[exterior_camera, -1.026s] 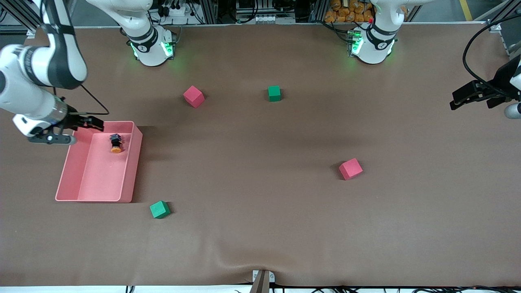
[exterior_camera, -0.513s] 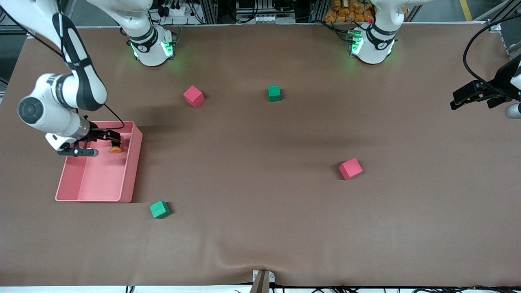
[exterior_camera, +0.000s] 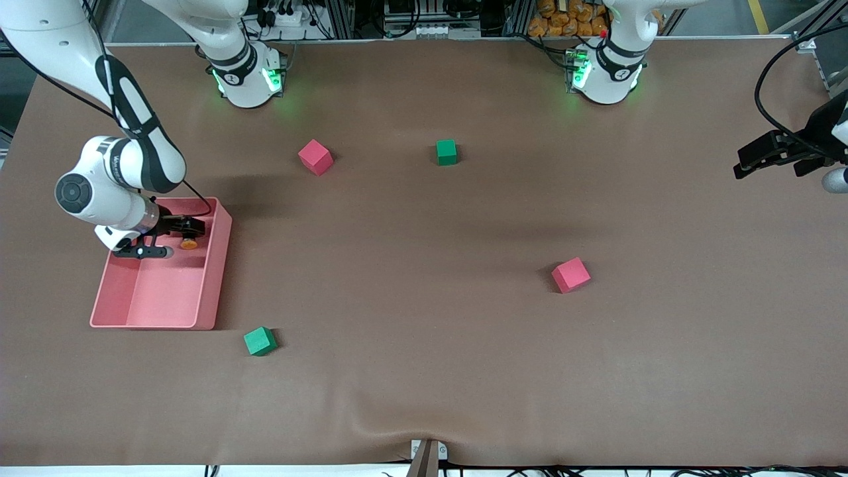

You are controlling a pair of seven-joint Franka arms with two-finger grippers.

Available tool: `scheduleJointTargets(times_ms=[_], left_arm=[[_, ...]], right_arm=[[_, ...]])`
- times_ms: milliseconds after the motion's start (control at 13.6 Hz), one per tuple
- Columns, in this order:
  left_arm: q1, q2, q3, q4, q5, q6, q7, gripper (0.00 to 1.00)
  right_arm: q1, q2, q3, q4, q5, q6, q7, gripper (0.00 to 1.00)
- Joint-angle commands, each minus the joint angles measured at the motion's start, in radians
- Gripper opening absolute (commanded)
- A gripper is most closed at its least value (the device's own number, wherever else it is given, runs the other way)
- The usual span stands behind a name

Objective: Place and upright button with both arms
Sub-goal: 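Reach the right gripper into the pink tray and grasp the yellow button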

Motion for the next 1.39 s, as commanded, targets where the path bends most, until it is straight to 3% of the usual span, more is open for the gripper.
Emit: scheduleJointTargets(times_ms=[0, 1320], left_arm=[[0.019, 0.0, -0.003, 0.013, -0.019, -0.007, 0.029, 1.0], [0.037, 0.0, -0.003, 0.013, -0.024, -0.007, 0.061, 1.0]], right_arm=[[-0.025, 0.019, 0.015, -0.013, -0.015, 0.031, -0.011, 1.0], [-0.023, 0.063, 0.013, -0.015, -0.015, 0.079, -0.01, 1.0]])
